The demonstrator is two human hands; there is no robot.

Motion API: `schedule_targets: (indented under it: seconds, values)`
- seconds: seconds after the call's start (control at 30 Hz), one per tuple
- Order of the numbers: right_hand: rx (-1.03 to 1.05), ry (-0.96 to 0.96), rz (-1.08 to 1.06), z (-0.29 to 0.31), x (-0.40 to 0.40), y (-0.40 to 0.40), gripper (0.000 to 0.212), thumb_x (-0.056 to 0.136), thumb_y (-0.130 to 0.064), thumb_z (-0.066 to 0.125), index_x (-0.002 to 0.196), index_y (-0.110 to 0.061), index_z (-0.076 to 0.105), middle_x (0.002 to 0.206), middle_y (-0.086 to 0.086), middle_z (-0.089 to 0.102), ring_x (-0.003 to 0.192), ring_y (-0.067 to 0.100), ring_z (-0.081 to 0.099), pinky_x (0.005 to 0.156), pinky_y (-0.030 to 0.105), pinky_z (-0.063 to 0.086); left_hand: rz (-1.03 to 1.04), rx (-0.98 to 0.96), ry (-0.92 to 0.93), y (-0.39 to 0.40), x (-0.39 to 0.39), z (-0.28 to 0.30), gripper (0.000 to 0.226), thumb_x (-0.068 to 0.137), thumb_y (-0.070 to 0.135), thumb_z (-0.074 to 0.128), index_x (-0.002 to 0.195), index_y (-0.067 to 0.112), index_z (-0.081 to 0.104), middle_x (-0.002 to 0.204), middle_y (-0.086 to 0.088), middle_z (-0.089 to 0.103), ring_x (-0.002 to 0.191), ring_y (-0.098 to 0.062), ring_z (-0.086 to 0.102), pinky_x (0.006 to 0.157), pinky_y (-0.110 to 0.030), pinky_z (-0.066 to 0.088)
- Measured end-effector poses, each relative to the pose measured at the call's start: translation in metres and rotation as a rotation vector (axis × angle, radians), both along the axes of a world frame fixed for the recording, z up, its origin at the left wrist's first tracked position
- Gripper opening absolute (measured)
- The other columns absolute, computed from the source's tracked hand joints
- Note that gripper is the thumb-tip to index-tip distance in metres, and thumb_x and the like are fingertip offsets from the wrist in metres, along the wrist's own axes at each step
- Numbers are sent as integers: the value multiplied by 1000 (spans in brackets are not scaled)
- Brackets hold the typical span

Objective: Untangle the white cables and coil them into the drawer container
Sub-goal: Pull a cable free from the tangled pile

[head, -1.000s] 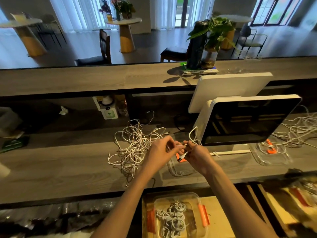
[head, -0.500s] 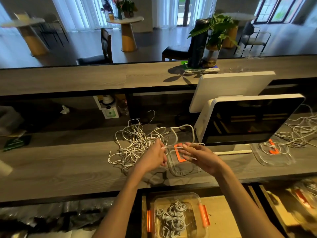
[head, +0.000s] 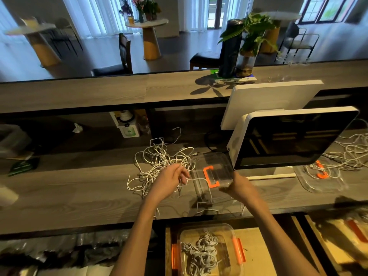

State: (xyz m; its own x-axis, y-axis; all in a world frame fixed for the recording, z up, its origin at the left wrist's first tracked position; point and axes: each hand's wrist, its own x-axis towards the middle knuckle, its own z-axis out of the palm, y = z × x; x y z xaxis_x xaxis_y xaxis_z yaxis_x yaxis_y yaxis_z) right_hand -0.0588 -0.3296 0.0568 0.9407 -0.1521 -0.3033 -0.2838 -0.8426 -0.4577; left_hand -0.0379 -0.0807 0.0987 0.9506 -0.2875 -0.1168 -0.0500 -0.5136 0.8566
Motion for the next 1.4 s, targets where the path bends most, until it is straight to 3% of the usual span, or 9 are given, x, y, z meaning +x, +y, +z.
schedule_targets:
  seconds: [0.13, 0.23, 0.33, 0.57, 0.7, 0.87, 1.0, 1.13, 1.4]
  values:
    - [385, -56, 155, 2, 9, 19, 87, 83, -40, 82, 156, -26, 37, 142, -1, 58, 128, 16, 58, 109, 35, 48, -58, -62, 45, 0, -3, 7, 37, 110, 16, 32, 109, 12, 68, 86, -2, 77, 81, -14, 66, 77, -21, 51]
    - [763, 41, 120, 0, 3, 34, 54, 103, -30, 60, 153, -23, 41, 113, -5, 75, 111, 5, 68, 111, 38, 47, -24, -69, 82, 0, -2, 5, 36, 111, 18, 32, 113, 17, 68, 88, -1, 77, 75, -9, 63, 74, -23, 49]
    - [1000, 36, 89, -5, -2, 39, 36, 108, -21, 48, 142, -11, 49, 93, 10, 78, 91, 25, 75, 95, 42, 57, 149, -116, 118, 1, -3, -1, 32, 109, 14, 34, 109, 14, 66, 84, 1, 68, 71, -11, 56, 65, -24, 44]
    - [960, -256, 17, 2, -23, 34, 18, 104, -15, 55, 116, -4, 61, 95, 8, 78, 81, 33, 72, 71, 37, 57, 307, -216, 129, -7, -15, -17, 43, 99, 55, 49, 130, 28, 61, 65, 0, 52, 57, -20, 53, 63, -35, 51]
    - [962, -256, 39, 0, -44, 28, 18, 102, -14, 57, 117, -4, 60, 94, 12, 78, 87, 31, 74, 71, 38, 60, 387, -470, 141, -18, -27, -32, 39, 107, 43, 33, 130, 33, 63, 65, 3, 54, 55, -7, 43, 50, -20, 36]
    - [965, -290, 30, -9, -62, 20, 13, 99, -12, 63, 110, -5, 62, 86, 13, 77, 62, 16, 63, 52, 25, 47, 543, -883, 318, -23, -35, -45, 45, 109, 36, 34, 116, 16, 73, 103, -14, 69, 92, -21, 63, 83, -32, 51]
    - [834, -189, 179, -19, -69, 15, 10, 99, -21, 65, 107, -16, 68, 88, 4, 78, 69, 13, 65, 63, 31, 51, 685, -1167, 477, -28, -36, -53, 43, 109, 29, 35, 113, 1, 67, 86, -10, 69, 82, -21, 65, 84, -36, 54]
    - [746, -152, 294, -17, -75, 16, 16, 92, -38, 70, 103, -28, 76, 97, -7, 74, 91, 14, 68, 80, 28, 56, 647, -1000, 458, -28, -40, -65, 37, 109, 29, 37, 111, 4, 65, 75, -2, 53, 58, -11, 46, 50, -22, 38]
    - [771, -326, 143, -18, -72, 29, 15, 85, -38, 76, 96, -29, 80, 94, -10, 74, 90, 13, 67, 81, 31, 54, 226, -398, 548, -46, -57, -51, 61, 102, 60, 36, 96, 12, 73, 80, -2, 68, 66, -10, 56, 56, -21, 38]
